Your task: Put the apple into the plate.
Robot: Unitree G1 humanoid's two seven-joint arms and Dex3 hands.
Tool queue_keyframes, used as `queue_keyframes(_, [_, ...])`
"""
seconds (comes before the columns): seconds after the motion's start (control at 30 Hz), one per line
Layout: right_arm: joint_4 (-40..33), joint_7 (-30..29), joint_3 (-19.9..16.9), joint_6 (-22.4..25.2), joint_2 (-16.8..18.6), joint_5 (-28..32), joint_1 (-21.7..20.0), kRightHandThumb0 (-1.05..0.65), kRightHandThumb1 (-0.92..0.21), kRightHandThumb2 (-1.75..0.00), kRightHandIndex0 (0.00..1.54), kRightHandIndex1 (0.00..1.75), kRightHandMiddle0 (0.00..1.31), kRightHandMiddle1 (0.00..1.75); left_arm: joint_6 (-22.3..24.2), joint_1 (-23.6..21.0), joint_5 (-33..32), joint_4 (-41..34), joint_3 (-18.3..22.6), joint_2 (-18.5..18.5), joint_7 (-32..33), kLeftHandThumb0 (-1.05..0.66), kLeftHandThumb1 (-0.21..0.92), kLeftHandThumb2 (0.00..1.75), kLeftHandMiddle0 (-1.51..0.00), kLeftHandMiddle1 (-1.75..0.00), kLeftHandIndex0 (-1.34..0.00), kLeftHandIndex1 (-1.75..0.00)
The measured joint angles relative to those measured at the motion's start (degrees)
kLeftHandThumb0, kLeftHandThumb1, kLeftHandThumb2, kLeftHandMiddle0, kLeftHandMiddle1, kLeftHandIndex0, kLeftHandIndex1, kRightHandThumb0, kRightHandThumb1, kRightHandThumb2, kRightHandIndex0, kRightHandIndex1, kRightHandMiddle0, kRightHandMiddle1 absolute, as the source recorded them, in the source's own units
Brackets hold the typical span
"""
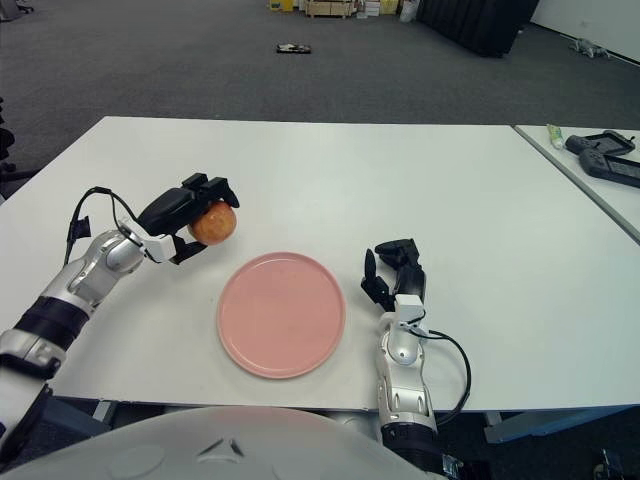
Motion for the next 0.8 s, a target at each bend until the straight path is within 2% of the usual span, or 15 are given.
queue_keyframes(0.2, [0.34, 0.00, 0.01, -0.24, 0.00, 0.04, -0.18, -0.37, -0.71, -0.82, 0.55, 1.26, 0.32, 1.75, 1.35, 4.12, -2.70, -13.60, 3.04, -0.09, -2.83, 0.00, 0.01, 1.63, -0.90, -1.60, -0.61, -1.75])
queue_keyframes(0.43, [1.20, 0.02, -0.02, -0.47, -0.07, 0.04, -0.72, -0.37, -0.71, -0.82, 0.56, 1.27, 0.32, 1.75, -0.38, 9.15, -6.05, -27.67, 5.69, -0.12, -4.93, 0.00, -0.01, 1.66, -0.91, -1.63, -0.62, -1.75])
queue_keyframes(0.6, [1.93, 0.18, -0.19, -1.00, -0.29, 0.17, -1.12, -0.38, -0.70, -0.83, 0.56, 1.27, 0.32, 1.75, -2.62, 11.46, -5.53, -32.64, 3.76, -0.55, -7.38, 0.00, -0.02, 1.67, -0.90, -1.65, -0.63, -1.75])
queue_keyframes(0.7, [2.34, 0.27, -0.19, -1.33, -0.39, 0.17, -1.30, -0.38, -0.70, -0.83, 0.56, 1.27, 0.32, 1.75, -4.83, 12.03, -3.44, -32.51, 1.14, -1.61, -7.87, 0.00, -0.02, 1.68, -0.90, -1.66, -0.63, -1.75])
queue_keyframes(0.8, [2.54, 0.31, -0.18, -1.65, -0.46, 0.15, -1.39, -0.38, -0.70, -0.84, 0.55, 1.27, 0.32, 1.75, -8.94, 11.76, -1.13, -30.81, -1.63, -2.47, -8.02, 0.00, -0.02, 1.68, -0.89, -1.67, -0.63, -1.75])
